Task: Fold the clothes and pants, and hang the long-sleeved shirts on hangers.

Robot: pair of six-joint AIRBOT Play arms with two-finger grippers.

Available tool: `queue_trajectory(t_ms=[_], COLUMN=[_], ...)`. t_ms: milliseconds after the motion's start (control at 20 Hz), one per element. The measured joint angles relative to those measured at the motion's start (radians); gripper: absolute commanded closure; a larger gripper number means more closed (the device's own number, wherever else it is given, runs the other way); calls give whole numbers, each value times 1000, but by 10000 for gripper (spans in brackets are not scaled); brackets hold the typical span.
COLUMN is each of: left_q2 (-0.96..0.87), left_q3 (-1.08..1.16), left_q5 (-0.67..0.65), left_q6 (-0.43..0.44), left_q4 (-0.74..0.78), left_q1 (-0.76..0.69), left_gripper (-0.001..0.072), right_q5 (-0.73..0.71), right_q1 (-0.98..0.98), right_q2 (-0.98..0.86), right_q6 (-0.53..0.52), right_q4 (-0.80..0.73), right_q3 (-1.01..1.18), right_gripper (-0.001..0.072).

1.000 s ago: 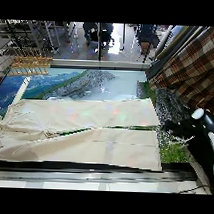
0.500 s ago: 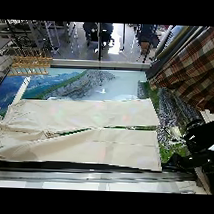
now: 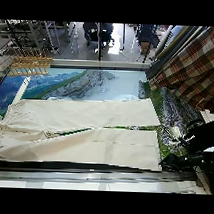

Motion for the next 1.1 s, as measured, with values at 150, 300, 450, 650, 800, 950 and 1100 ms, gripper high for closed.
queue_trajectory(t_ms=[150, 300, 450, 650, 800, 950, 1100], left_q2=[0, 0, 0, 0, 0, 0, 0], left_q3=[0, 0, 0, 0, 0, 0, 0], left_q5=[-4, -11, -13, -16, -19, -21, -23], left_q6=[0, 0, 0, 1, 3, 2, 0], left_q4=[0, 0, 0, 0, 0, 0, 0], left_q1=[0, 0, 0, 0, 0, 0, 0], left_gripper=[307, 307, 307, 307, 307, 307, 308], right_q5=[-2, -4, -3, 5, 6, -4, -2], right_q1=[-1, -1, 0, 23, 60, 84, 93], right_q2=[-15, -22, -24, -24, -24, -26, -24], right_q6=[-22, -33, -36, -40, -23, 14, 29], right_q4=[3, -16, -27, -47, -71, -113, -119], right_q3=[-1, -1, -3, -24, -40, -47, -41], right_gripper=[364, 367, 367, 366, 501, 693, 692])
